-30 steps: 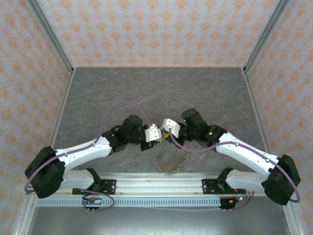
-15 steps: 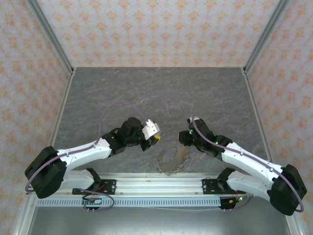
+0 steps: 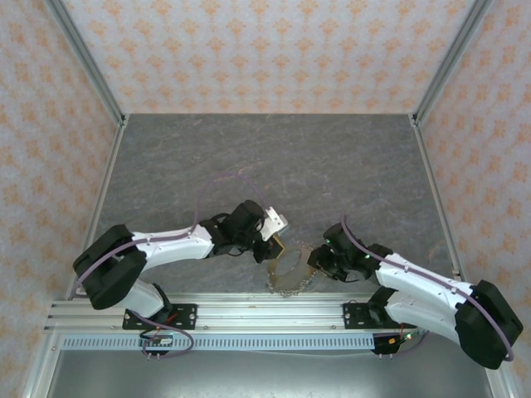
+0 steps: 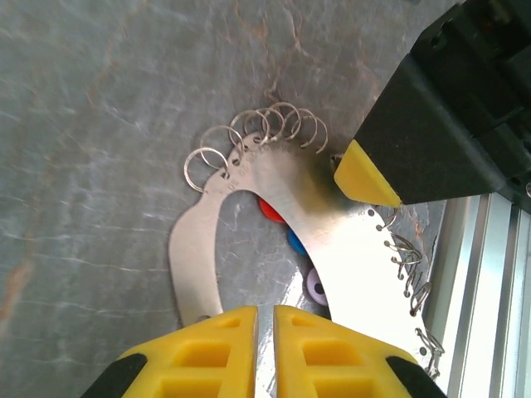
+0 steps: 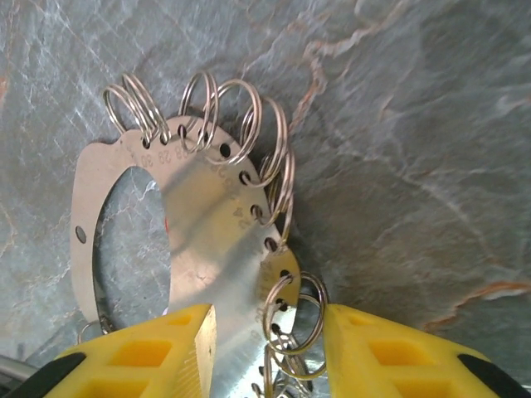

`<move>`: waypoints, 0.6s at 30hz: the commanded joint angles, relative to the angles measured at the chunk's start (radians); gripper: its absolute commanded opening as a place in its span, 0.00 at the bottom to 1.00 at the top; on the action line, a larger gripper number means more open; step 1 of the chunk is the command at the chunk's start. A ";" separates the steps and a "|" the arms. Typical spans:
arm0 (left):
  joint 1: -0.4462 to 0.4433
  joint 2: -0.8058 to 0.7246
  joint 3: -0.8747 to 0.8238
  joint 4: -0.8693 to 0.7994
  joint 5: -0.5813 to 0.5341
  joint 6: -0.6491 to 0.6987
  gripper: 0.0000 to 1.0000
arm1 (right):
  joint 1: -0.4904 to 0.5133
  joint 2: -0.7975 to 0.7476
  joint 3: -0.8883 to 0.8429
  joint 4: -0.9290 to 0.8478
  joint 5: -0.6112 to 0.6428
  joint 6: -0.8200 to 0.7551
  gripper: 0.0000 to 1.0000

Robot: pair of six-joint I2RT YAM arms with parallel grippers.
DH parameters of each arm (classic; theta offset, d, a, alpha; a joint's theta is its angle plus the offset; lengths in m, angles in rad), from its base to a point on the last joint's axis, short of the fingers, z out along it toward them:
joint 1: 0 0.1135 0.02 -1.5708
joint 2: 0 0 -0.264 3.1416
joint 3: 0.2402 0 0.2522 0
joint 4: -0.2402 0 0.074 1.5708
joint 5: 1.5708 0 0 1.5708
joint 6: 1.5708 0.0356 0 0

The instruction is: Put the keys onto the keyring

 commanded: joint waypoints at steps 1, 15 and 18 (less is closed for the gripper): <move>-0.020 0.074 0.070 -0.052 0.060 -0.051 0.12 | 0.001 0.030 -0.016 0.068 -0.054 0.049 0.39; -0.042 0.277 0.116 -0.053 0.007 -0.171 0.00 | 0.001 0.103 -0.044 0.335 -0.008 0.036 0.33; -0.042 0.270 0.112 -0.041 0.006 -0.180 0.00 | 0.001 0.099 -0.031 0.335 -0.017 0.021 0.31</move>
